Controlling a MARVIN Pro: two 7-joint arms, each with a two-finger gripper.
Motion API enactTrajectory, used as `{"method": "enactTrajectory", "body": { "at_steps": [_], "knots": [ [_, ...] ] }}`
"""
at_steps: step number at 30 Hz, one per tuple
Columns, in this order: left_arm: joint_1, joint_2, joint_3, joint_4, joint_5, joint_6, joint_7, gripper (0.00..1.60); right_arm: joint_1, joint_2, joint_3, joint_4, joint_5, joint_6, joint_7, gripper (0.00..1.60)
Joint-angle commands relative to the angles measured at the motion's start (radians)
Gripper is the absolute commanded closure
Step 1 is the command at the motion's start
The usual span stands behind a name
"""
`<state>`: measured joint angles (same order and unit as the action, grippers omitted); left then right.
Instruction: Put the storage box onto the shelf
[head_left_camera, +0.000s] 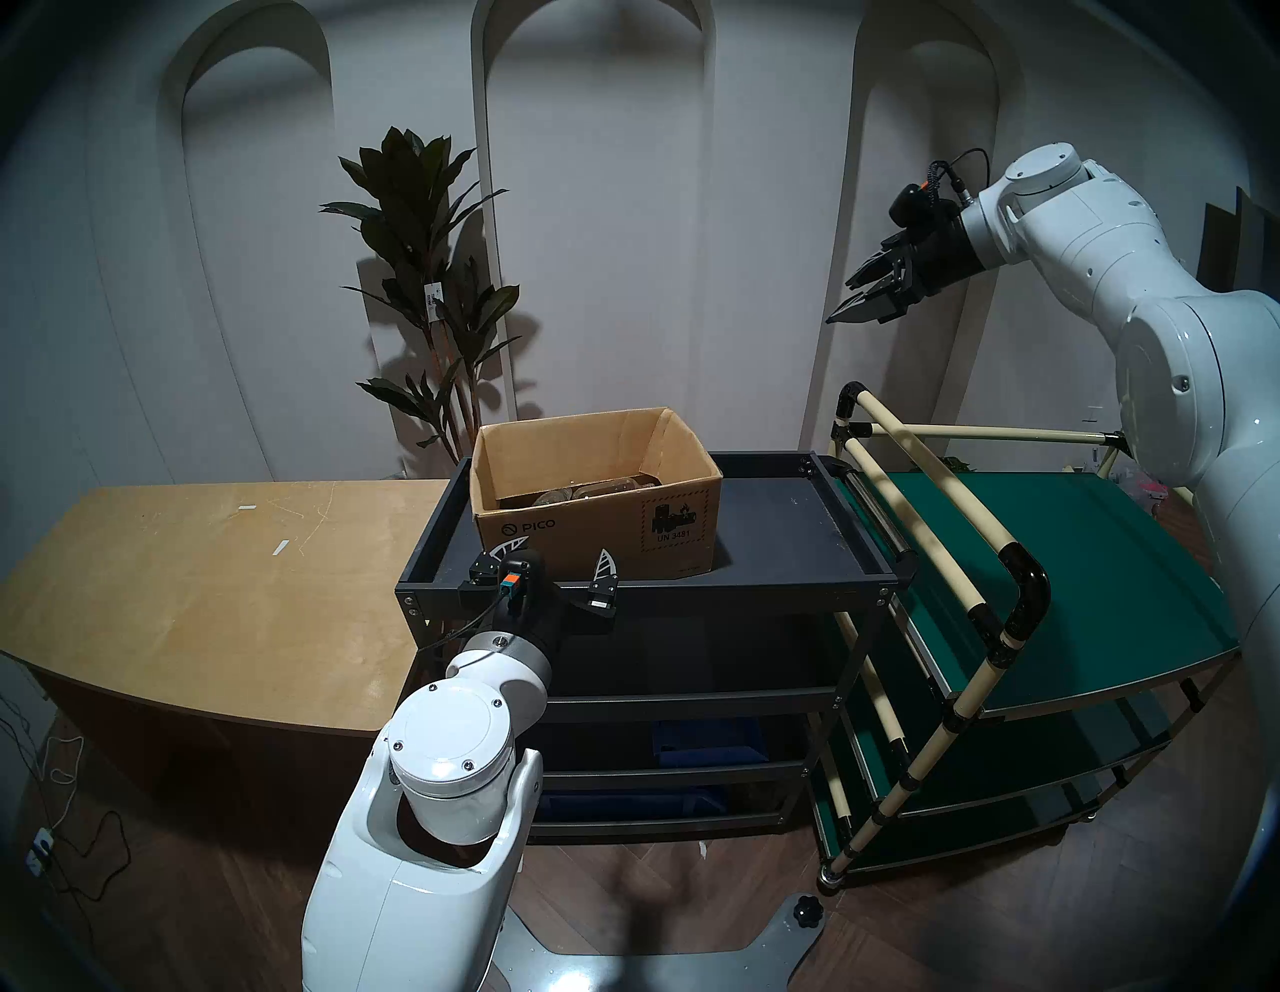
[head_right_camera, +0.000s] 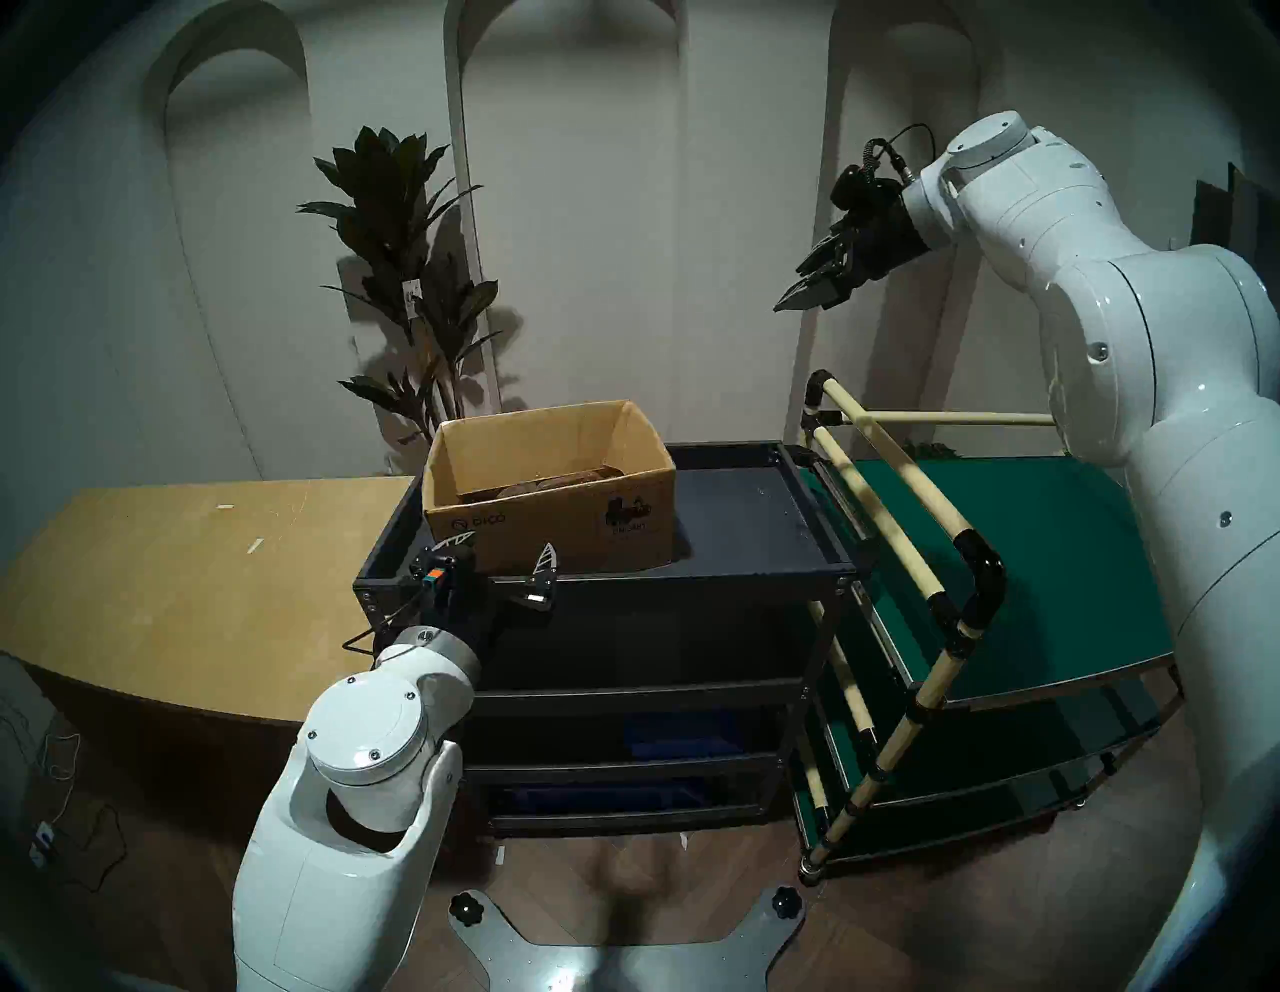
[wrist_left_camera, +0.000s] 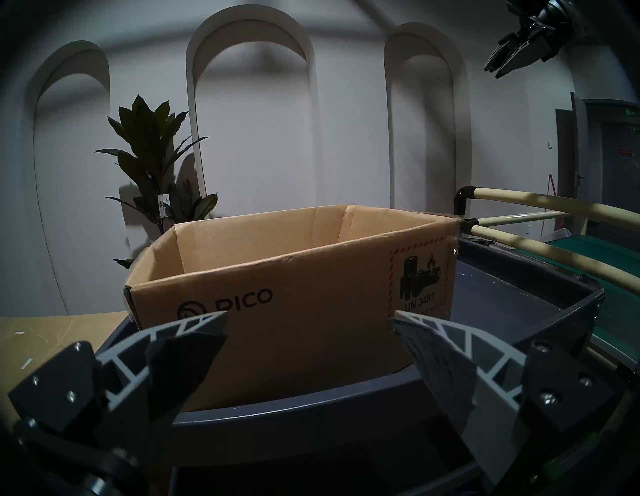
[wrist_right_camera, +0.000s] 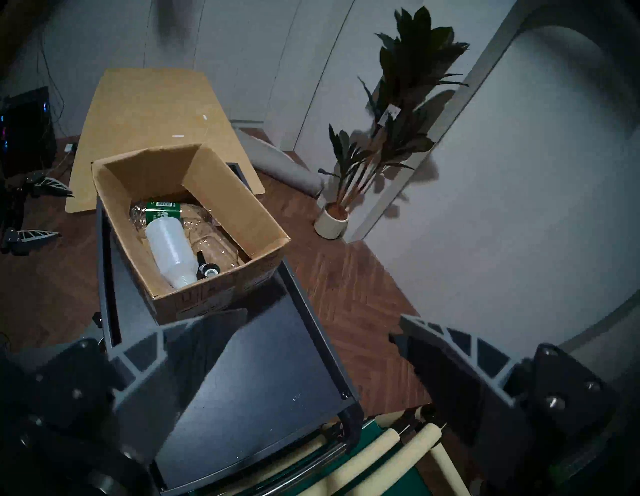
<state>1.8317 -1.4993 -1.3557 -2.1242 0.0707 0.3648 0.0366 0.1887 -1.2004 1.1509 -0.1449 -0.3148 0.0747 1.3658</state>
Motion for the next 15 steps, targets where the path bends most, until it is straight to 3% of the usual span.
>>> {"method": "enactTrajectory", "body": {
  "at_steps": [1,15],
  "knots": [
    [-0.009,-0.002,0.0,-0.013,0.0,-0.004,0.0,0.0,0.026,0.028,0.036,-0.019,0.032,-0.028,-0.022,0.0],
    [-0.008,-0.002,0.0,-0.002,0.0,-0.004,0.0,0.0,-0.007,-0.015,0.075,-0.029,0.056,-0.094,-0.05,0.0]
  ]
}}
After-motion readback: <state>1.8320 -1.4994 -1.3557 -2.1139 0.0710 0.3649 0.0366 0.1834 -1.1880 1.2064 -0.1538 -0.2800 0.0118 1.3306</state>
